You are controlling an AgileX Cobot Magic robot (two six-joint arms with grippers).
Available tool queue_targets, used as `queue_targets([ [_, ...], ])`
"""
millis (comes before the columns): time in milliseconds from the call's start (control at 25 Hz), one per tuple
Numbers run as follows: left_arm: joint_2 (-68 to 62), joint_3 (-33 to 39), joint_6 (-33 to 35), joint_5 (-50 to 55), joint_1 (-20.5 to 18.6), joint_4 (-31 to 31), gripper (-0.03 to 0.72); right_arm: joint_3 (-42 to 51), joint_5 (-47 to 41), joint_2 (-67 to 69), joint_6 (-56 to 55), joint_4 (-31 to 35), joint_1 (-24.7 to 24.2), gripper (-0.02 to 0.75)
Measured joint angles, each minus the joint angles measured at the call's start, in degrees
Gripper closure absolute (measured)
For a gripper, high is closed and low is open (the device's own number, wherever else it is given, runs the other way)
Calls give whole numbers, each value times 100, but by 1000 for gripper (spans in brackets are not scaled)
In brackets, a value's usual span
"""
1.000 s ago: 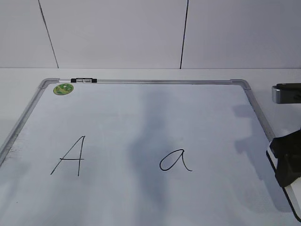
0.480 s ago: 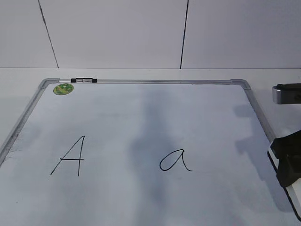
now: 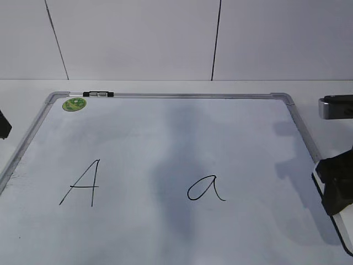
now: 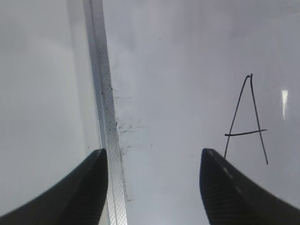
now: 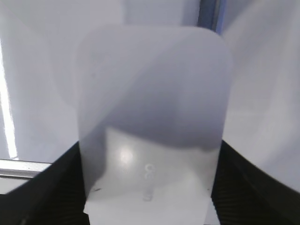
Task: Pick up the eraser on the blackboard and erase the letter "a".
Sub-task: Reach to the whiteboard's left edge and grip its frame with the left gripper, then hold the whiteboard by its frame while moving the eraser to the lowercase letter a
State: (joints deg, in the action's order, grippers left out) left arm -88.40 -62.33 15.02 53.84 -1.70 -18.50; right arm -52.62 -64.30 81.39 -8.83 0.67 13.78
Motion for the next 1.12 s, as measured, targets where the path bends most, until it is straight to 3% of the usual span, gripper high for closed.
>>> queue_targets([
  [240, -936, -622, 0, 395, 0, 341, 293, 0, 47, 0, 0, 0, 0, 166],
  [640, -1631, -637, 0, 157, 0, 658, 387, 0, 47, 0, 0, 20, 0, 166],
  [920, -2011, -647, 0, -9, -68, 658, 407, 0, 49, 0, 0, 20, 0, 166],
  [1120, -2073, -647, 0, -157, -97, 658, 474, 0, 59, 0, 0, 20, 0, 166],
])
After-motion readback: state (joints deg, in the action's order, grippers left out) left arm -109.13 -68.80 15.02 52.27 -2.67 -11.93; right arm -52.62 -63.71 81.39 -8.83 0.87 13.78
